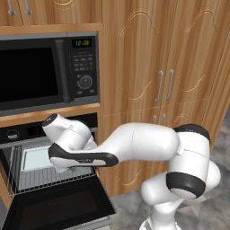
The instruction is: Take the baked cake out of the oven and place it on the plate for cooling. Then close the oven door.
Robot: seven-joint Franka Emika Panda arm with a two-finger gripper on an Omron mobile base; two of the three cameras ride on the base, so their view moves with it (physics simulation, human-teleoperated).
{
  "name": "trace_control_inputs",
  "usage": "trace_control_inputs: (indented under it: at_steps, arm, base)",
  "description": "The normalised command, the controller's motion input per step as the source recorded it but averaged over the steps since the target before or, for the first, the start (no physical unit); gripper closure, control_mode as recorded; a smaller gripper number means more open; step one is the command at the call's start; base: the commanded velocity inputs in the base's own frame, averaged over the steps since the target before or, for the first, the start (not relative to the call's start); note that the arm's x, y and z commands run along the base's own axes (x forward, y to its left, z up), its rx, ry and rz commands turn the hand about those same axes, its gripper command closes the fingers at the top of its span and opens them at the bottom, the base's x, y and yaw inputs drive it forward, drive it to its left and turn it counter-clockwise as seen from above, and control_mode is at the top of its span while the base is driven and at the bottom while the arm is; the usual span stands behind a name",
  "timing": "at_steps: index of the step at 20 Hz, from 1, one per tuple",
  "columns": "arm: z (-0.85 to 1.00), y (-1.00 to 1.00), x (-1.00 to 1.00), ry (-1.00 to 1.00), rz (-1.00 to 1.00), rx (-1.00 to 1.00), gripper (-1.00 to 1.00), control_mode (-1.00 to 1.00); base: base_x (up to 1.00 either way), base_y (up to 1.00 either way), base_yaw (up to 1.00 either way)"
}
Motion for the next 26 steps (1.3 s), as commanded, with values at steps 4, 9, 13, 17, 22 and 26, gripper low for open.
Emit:
trace_control_inputs:
  at_steps: [4, 9, 13, 17, 22, 26]
  arm:
    - [-0.62, -0.18, -0.18, -0.09, -0.06, 0.06, -1.0, -1.0]
    - [-0.58, -0.31, 0.02, -0.02, -0.12, 0.18, -1.0, -1.0]
    - [-0.61, -0.29, 0.29, -0.01, -0.12, 0.24, -1.0, -1.0]
    - [-0.63, -0.14, 0.02, -0.15, -0.05, 0.22, -1.0, -1.0]
    - [-0.58, 0.08, 0.1, -0.1, -0.06, 0.11, -1.0, -1.0]
    - [-0.47, 0.27, 0.23, 0.02, -0.01, 0.0, -1.0, -1.0]
  base:
    - [0.0, 0.0, 0.0]
    - [0.0, 0.0, 0.0]
    - [0.0, 0.0, 0.0]
    - [0.0, 0.0, 0.0]
    - [0.0, 0.0, 0.0]
    - [0.0, 0.0, 0.0]
